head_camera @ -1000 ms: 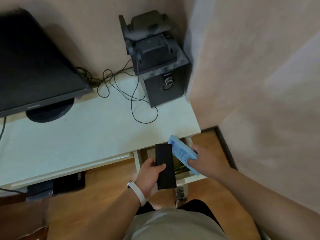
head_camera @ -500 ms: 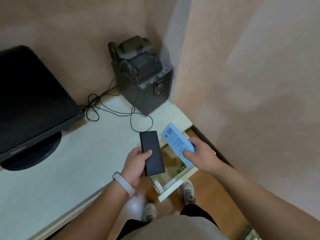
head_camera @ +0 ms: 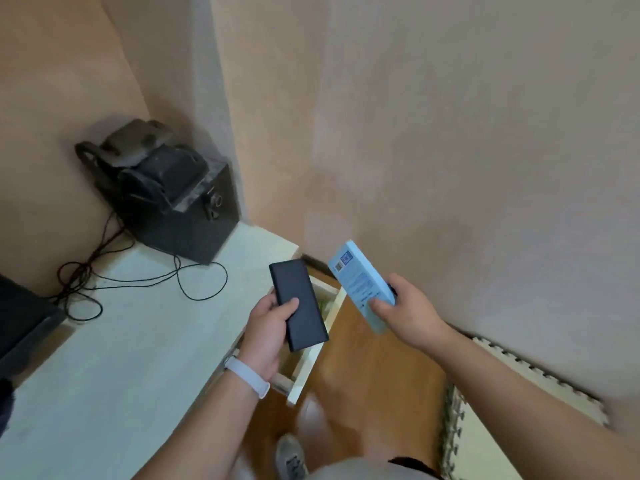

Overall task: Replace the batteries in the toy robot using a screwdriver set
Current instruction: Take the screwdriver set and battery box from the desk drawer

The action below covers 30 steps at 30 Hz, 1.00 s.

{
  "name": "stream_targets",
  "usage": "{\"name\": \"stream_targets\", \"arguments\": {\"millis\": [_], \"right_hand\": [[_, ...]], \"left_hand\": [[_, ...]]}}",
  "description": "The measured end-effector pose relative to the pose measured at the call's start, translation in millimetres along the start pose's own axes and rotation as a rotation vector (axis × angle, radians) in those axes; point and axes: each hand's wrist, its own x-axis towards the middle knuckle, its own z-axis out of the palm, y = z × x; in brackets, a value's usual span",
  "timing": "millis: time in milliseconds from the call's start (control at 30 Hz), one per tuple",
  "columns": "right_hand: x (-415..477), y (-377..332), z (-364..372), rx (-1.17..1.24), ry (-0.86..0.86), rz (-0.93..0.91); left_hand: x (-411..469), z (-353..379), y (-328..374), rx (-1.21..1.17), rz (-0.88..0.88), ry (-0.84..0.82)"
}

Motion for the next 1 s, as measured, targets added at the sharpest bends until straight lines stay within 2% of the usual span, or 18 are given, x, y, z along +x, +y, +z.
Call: {"name": "stream_targets", "arguments": {"millis": [367,600,733,867,1000], "right_hand": [[-130,114,-92,0.246,0.308,0.236],[-278,219,-150,0.391,0.535,0.406],[-368,274,-175,0.416,0.703,0.506],[-452,311,-195,0.473,0.83,0.575],[-521,336,-205,0.513,0.944,0.649]], "left_hand": [[-65,149,-40,0.25,0.035,-0.325],[-169,255,-114,0.411,0.004,-0.532],[-238,313,-156,0.561,0.076,-0.679],[-304,367,-196,0.639,0.133,-0.818],[-360,405,-234,0.686,0.11,-0.957]]}}
